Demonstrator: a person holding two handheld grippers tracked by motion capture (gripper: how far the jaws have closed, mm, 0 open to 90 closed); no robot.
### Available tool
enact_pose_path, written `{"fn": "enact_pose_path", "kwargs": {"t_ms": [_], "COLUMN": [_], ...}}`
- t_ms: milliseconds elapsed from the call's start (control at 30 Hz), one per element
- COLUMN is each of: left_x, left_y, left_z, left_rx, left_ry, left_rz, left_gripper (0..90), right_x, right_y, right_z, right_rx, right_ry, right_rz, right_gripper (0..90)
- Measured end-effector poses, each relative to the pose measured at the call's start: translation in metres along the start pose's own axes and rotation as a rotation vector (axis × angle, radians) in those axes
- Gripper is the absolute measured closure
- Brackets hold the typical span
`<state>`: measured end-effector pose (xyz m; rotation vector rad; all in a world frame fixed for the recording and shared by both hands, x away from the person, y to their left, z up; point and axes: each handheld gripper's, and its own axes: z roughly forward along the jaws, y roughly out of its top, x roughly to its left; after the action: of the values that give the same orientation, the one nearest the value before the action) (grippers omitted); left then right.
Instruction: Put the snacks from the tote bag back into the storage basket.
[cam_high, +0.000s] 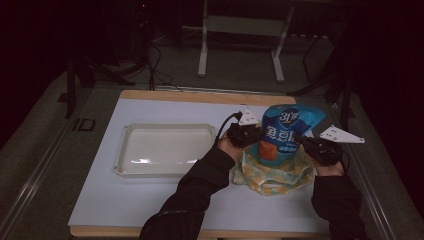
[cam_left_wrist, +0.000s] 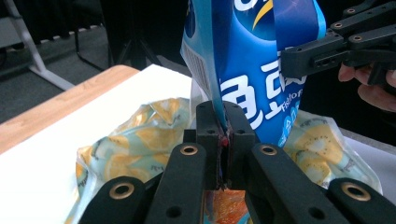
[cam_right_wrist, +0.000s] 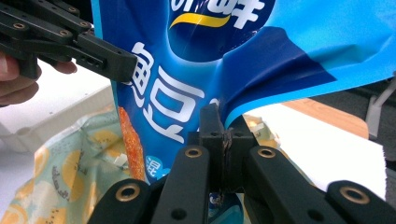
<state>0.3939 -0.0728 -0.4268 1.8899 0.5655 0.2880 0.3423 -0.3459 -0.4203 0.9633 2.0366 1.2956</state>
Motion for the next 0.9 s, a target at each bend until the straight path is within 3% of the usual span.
{"fn": "enact_pose_path", "kwargs": {"t_ms": [467, 900], "left_x": [-0.008, -0.011], "left_y": [0.032, 0.06], "left_z": [-0.014, -0.038], "left_rx": [0.0, -0.001], "left_ry": [0.008, 0.024], "left_rz": [0.02, 0.039], "left_gripper": [88.7, 88.8], "right_x": [0.003, 0.011], "right_y": [0.028, 0.054], "right_z": [-0.02, -0.032], "right_rx": [-0.024, -0.05], "right_ry": [-0.017, -0.025], "right_rz": [-0.015, -0.037], "right_gripper": [89.5, 89.5]}}
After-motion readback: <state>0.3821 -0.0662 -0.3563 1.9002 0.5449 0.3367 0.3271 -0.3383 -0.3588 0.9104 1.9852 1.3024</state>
